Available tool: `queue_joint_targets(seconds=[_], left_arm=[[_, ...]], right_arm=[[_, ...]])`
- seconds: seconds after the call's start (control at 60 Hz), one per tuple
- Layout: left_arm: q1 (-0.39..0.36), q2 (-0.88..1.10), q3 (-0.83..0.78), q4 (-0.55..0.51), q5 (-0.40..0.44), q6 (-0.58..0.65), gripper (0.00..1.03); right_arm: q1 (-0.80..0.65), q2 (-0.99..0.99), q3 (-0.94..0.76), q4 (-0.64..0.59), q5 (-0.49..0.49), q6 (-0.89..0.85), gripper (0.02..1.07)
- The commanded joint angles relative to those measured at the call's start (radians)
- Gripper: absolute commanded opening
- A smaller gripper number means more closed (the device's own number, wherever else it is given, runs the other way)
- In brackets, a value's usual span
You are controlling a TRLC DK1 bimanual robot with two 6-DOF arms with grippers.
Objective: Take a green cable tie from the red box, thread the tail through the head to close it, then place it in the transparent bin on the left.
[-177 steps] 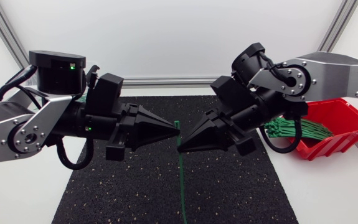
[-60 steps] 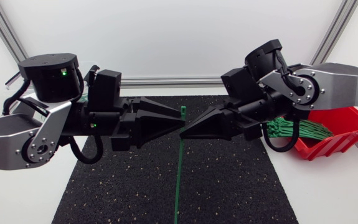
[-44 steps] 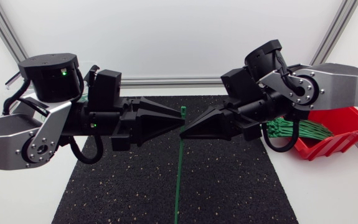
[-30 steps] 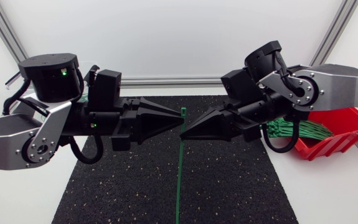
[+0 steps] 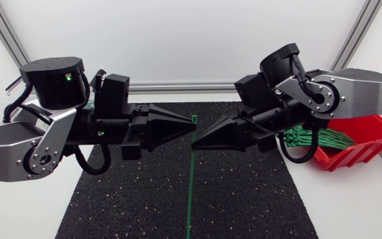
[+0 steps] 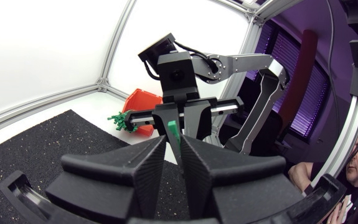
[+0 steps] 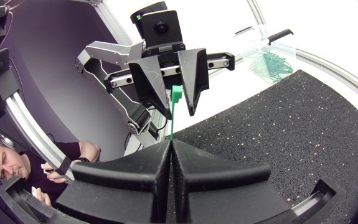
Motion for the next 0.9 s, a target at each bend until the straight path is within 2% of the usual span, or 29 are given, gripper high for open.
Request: queue_joint_targets(seconds=[0.0,0.883], left_arm=[[-0.007,0.020,0.014,0.015,-0.010,-0.019,0.12],[-0.024,-0.003,-0.009,-0.021,-0.010,-0.025,0.11]], right_arm=[[0.006,-0.002,-0.031,0.014,0.002,0.018,0.08],[0.002,-0.031,-0.053,0.045,0.028,0.033,0.08]])
